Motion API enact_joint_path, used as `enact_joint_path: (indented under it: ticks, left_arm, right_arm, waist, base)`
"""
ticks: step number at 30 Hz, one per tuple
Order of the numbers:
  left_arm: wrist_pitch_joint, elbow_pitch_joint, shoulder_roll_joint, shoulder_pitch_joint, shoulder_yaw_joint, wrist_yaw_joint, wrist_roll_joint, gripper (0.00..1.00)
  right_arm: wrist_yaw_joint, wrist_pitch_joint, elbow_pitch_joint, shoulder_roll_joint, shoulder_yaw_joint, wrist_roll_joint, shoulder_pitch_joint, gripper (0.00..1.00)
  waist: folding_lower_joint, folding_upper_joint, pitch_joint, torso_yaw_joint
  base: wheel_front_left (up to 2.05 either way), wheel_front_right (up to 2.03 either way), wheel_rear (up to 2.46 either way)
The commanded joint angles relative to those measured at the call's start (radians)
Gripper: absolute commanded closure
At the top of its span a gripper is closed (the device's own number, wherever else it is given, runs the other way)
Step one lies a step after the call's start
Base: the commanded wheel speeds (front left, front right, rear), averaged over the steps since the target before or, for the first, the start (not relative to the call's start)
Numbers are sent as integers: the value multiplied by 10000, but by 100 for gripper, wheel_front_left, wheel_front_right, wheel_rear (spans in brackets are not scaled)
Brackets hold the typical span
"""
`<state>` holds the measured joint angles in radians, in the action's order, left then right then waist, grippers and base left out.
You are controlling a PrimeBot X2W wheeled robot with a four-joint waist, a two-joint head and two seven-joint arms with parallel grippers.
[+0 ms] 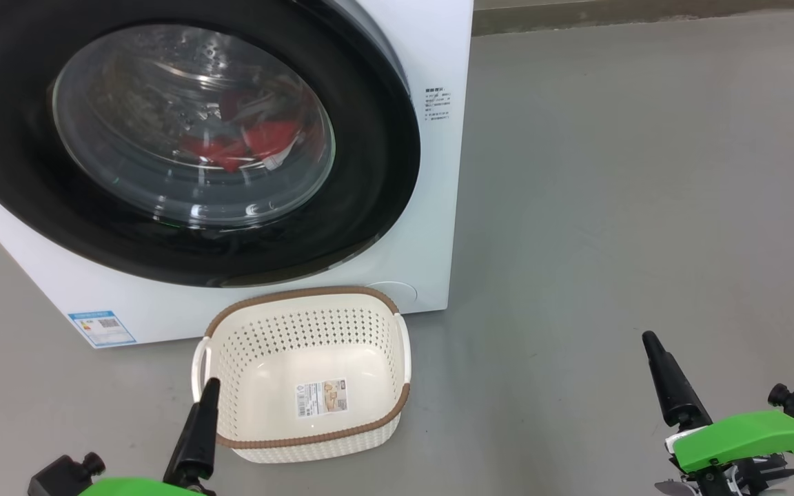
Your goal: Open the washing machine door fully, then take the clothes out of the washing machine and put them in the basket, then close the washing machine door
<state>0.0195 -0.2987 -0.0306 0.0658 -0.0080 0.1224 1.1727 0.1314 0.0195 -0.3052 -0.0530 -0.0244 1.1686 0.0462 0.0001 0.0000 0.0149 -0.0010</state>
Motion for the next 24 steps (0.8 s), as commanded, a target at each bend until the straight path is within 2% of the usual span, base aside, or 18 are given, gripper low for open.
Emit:
enact_joint_path:
  ticks: [1,8,24]
  left_arm:
    - [102,247,-99,433,66,31,-317,0]
    - [309,323,-98,504,128,-82,-1557,0]
    - [783,312,-111,585,31,-75,-3668,0]
  right_arm:
    - [-3,119,316,-147,103,-293,542,0]
    - [-3,324,427,-155,255,-1401,582,0]
    - [-4,795,394,-74,408,-3378,636,0]
  waist:
    - [-1,0,1,-1]
    - [-1,0,-5,-12]
    - [-1,0,-103,-48]
  base:
    - [0,0,0]
    - [0,0,0]
    - [0,0,0]
